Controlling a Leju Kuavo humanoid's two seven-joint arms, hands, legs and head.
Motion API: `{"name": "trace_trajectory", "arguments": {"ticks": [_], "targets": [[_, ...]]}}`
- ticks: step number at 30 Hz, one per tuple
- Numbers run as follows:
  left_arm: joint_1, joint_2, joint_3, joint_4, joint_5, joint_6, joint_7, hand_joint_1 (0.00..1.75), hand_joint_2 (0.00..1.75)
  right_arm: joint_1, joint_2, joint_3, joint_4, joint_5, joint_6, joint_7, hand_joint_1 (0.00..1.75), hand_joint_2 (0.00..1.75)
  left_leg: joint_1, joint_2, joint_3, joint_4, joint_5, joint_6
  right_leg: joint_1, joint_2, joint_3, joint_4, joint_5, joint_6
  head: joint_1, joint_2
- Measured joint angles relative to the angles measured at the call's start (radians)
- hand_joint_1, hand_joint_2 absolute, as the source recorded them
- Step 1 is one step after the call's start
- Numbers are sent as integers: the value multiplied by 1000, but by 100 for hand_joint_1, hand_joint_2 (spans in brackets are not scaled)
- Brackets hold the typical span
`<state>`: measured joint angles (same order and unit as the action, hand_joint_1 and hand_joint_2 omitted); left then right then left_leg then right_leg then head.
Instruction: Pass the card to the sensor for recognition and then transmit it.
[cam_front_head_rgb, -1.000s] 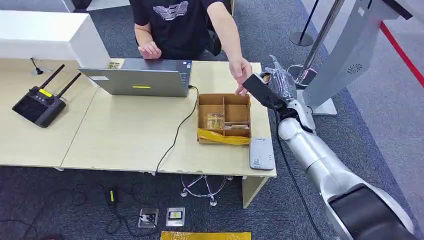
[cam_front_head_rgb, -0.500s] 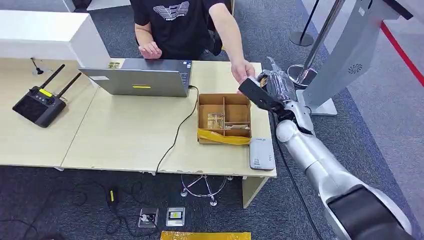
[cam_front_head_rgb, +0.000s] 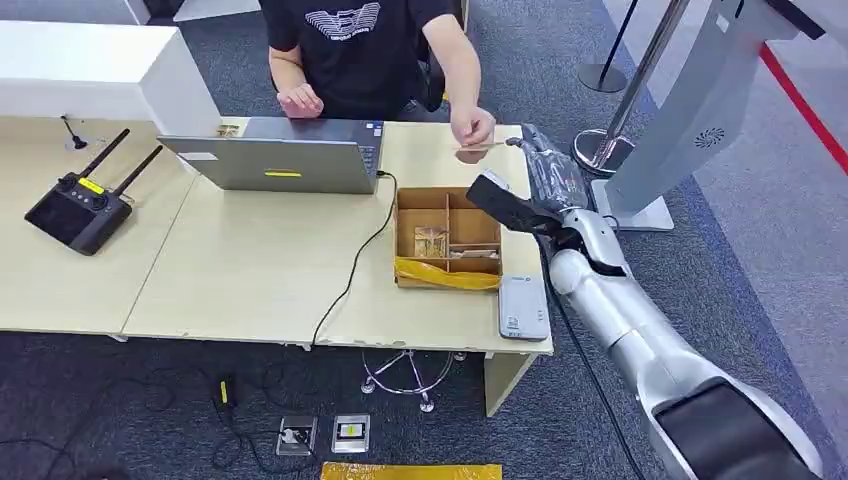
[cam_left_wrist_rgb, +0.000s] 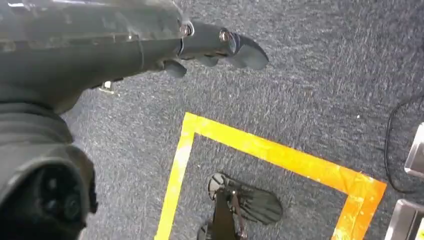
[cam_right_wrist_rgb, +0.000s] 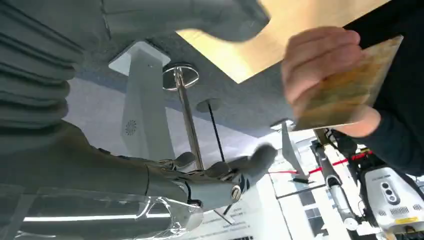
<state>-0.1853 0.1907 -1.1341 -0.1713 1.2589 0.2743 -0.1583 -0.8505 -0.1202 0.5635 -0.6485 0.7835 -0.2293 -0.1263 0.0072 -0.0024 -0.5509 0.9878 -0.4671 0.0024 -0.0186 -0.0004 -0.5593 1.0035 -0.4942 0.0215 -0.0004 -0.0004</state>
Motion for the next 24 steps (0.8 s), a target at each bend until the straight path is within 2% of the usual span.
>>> {"name": "trace_trajectory", "arguments": {"ticks": [11,16,18,21,24], "targets": [[1,0,0,0,6,4,0,0,0,36,-5,-42,-128,40,47,24,0,0,0,0,0,0,0,0,0,0,-1,0,0,0,0,0],[4,0,0,0,10,7,0,0,0,71,-40,-71,-252,66,52,59,0,0,0,0,0,0,0,0,0,0,0,0,0,0,0,0],[5,0,0,0,13,8,0,0,0,84,-53,-81,-297,79,78,90,0,0,0,1,0,0,0,0,0,1,-1,0,0,0,0,0],[5,0,0,0,18,10,0,0,0,119,-78,-95,-373,111,132,171,0,0,0,1,0,0,0,0,0,0,-1,0,0,0,0,0],[6,0,1,0,23,16,0,0,0,177,-113,-113,-500,122,189,248,0,0,0,0,0,1,0,0,0,-1,-1,-1,0,0,1,0]]}}
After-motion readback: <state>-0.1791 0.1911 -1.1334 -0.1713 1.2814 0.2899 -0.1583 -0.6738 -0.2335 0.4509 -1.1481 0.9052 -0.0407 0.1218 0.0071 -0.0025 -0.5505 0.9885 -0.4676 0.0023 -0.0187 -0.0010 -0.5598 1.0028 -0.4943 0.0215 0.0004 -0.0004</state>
